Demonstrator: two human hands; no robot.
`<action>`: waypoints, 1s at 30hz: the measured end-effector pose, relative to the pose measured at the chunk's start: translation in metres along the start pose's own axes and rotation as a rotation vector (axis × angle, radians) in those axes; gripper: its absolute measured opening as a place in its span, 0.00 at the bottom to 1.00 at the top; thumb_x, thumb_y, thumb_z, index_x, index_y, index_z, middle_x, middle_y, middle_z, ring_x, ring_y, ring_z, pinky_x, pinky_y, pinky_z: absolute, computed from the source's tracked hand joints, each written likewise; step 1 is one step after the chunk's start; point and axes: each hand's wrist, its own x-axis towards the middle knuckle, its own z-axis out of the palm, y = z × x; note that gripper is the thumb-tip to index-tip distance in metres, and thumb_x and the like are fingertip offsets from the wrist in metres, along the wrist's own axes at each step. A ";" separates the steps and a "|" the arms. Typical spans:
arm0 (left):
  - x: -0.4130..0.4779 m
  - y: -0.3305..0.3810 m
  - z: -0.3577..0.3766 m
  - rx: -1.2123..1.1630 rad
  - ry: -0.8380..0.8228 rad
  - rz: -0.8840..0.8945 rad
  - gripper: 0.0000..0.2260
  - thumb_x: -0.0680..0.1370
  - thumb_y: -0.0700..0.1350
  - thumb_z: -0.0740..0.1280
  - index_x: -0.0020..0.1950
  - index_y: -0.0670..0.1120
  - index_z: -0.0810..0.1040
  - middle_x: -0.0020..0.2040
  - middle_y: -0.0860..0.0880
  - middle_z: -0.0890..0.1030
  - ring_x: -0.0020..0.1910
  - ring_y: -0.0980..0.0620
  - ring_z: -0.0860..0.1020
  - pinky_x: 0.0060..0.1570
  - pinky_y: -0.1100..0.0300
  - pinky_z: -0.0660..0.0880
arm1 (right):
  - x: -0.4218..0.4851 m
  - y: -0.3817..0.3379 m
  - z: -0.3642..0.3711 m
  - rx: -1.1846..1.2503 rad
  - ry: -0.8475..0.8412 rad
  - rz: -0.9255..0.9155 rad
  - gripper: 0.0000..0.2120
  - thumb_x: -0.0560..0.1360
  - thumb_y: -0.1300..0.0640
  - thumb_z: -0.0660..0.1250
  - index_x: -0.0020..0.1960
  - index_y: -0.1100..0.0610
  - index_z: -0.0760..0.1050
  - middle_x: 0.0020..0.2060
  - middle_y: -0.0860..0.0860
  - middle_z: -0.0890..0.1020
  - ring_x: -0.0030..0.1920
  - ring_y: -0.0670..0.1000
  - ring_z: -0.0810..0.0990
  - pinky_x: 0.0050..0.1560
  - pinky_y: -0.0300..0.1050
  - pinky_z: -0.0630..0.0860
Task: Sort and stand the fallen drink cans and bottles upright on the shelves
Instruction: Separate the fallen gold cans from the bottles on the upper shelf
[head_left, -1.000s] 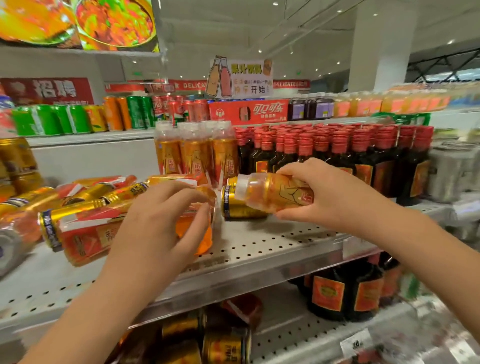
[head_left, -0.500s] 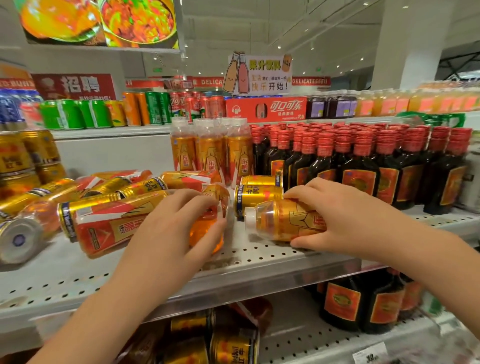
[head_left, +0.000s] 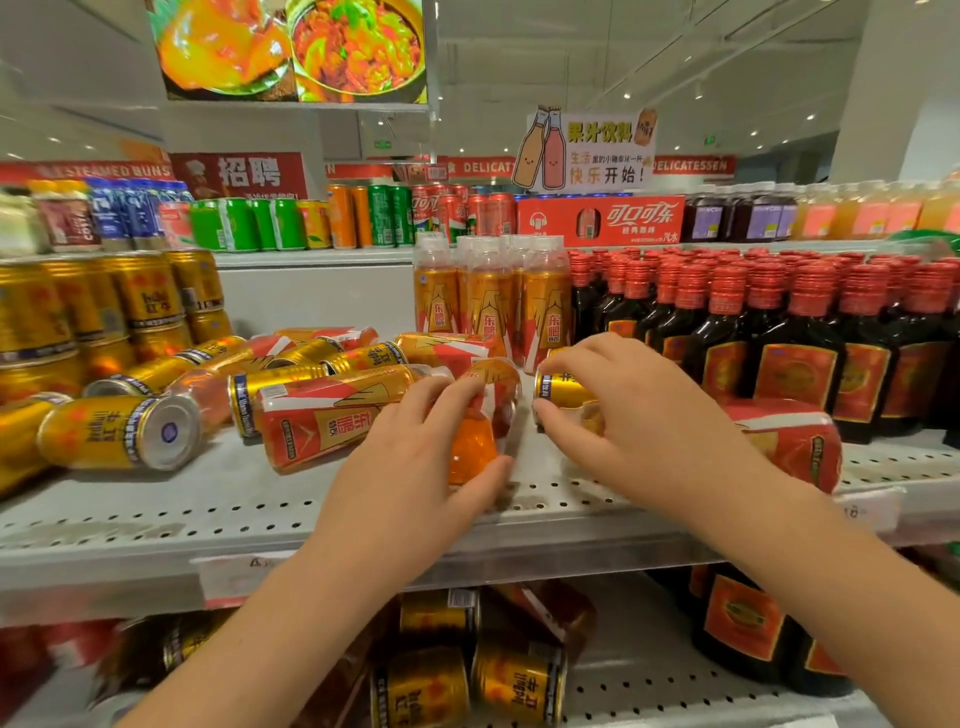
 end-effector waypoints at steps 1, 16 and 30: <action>0.000 -0.001 0.000 -0.008 0.002 -0.005 0.31 0.77 0.68 0.63 0.78 0.64 0.57 0.76 0.60 0.64 0.71 0.55 0.68 0.64 0.54 0.76 | 0.000 -0.003 0.005 -0.002 0.005 -0.003 0.20 0.80 0.41 0.61 0.66 0.50 0.76 0.56 0.46 0.79 0.56 0.46 0.75 0.56 0.42 0.74; 0.017 -0.008 -0.017 -0.035 -0.035 0.056 0.26 0.79 0.67 0.60 0.74 0.60 0.67 0.70 0.61 0.69 0.68 0.61 0.67 0.66 0.62 0.65 | 0.063 0.043 -0.001 -0.028 -0.077 0.078 0.18 0.79 0.45 0.65 0.67 0.48 0.74 0.57 0.49 0.78 0.58 0.50 0.76 0.59 0.49 0.75; 0.164 0.009 0.017 -0.040 -0.797 0.209 0.37 0.76 0.64 0.70 0.80 0.55 0.60 0.77 0.52 0.68 0.71 0.50 0.70 0.64 0.57 0.68 | 0.116 0.097 0.026 -0.305 -0.437 0.053 0.22 0.79 0.44 0.67 0.70 0.46 0.70 0.59 0.47 0.79 0.55 0.49 0.78 0.51 0.44 0.78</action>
